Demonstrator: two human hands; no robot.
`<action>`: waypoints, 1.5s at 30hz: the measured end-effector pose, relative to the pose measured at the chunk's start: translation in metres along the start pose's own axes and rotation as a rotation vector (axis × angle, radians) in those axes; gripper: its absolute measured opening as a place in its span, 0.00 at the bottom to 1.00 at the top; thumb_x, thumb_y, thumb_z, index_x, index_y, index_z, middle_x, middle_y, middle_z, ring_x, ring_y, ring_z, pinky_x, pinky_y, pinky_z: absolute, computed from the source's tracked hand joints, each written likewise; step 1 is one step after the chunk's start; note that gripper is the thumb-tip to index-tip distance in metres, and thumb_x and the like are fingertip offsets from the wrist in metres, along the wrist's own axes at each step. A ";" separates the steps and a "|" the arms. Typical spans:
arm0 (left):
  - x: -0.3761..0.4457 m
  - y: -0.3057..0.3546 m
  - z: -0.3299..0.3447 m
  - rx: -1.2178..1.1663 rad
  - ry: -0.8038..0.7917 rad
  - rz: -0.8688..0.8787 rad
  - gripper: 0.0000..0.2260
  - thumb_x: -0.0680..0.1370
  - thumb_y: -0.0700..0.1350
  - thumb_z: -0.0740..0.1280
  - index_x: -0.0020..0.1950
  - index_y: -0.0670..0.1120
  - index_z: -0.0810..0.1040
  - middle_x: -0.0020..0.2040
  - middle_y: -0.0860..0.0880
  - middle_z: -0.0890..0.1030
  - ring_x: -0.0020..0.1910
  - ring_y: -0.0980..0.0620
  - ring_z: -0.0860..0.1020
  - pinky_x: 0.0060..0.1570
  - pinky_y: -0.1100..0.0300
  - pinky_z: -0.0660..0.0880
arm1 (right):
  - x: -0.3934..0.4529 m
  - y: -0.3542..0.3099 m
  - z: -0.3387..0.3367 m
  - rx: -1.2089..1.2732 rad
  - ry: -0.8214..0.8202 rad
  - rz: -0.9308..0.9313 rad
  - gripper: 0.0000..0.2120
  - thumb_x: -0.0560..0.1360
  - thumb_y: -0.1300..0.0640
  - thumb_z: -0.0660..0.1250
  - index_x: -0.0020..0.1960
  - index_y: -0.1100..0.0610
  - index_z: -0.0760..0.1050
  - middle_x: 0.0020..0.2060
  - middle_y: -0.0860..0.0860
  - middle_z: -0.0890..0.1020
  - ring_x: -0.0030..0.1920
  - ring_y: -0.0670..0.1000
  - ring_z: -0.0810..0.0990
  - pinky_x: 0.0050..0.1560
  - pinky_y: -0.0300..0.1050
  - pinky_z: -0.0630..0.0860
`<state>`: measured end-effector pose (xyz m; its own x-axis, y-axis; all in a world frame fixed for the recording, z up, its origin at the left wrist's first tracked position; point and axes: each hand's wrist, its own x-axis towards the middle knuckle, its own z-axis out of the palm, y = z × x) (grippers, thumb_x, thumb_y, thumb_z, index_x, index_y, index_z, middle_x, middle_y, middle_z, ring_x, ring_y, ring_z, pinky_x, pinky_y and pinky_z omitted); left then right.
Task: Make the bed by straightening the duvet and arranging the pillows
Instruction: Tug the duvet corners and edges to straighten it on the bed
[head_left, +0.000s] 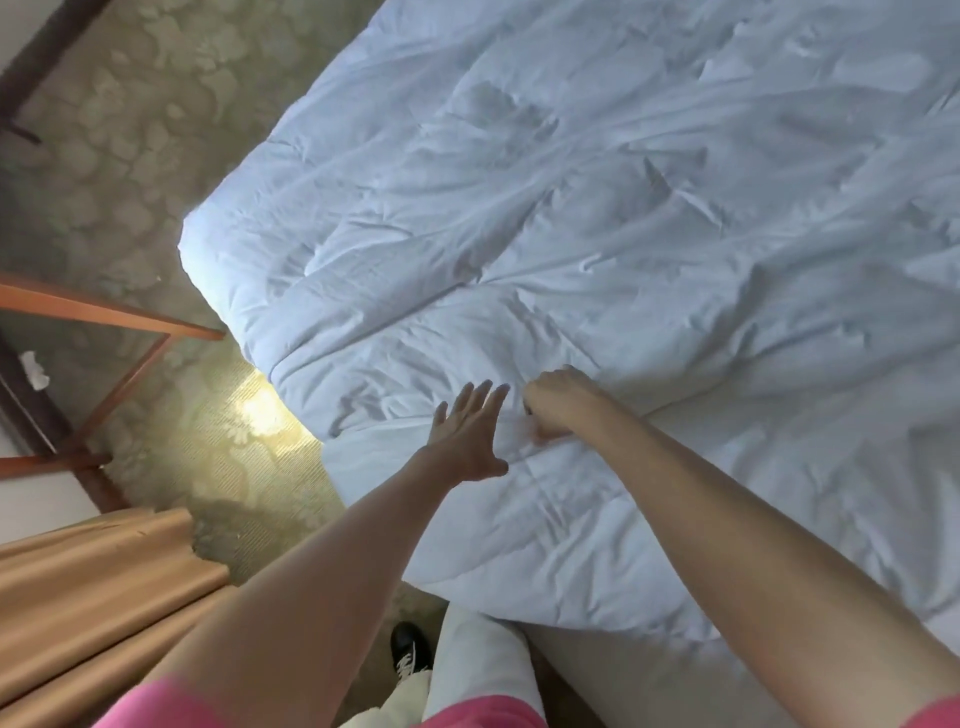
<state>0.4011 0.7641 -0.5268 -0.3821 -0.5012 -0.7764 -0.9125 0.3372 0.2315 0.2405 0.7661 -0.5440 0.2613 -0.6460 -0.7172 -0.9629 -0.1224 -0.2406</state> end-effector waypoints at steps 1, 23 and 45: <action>0.001 0.002 0.006 0.036 -0.026 0.006 0.48 0.71 0.50 0.73 0.81 0.51 0.45 0.81 0.50 0.49 0.80 0.49 0.45 0.77 0.43 0.42 | -0.009 -0.005 -0.001 0.010 0.025 -0.049 0.17 0.74 0.48 0.71 0.59 0.54 0.76 0.55 0.51 0.79 0.59 0.53 0.77 0.60 0.48 0.67; -0.161 0.003 0.116 -0.344 -0.255 0.017 0.30 0.66 0.61 0.76 0.60 0.46 0.73 0.55 0.49 0.78 0.52 0.50 0.76 0.49 0.57 0.73 | -0.227 -0.083 0.110 0.231 -0.167 0.333 0.46 0.62 0.22 0.65 0.66 0.55 0.74 0.65 0.54 0.79 0.63 0.56 0.77 0.59 0.47 0.72; -0.424 0.015 0.340 -0.536 -0.233 0.285 0.12 0.69 0.50 0.75 0.47 0.45 0.82 0.40 0.51 0.81 0.38 0.54 0.78 0.36 0.64 0.72 | -0.491 -0.299 0.304 0.225 -0.017 0.579 0.43 0.63 0.21 0.62 0.60 0.56 0.76 0.55 0.53 0.82 0.53 0.55 0.80 0.52 0.46 0.75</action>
<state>0.5990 1.2527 -0.3940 -0.6335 -0.2447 -0.7340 -0.7491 -0.0436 0.6610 0.4205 1.3483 -0.3188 -0.2959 -0.5475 -0.7828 -0.9114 0.4073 0.0596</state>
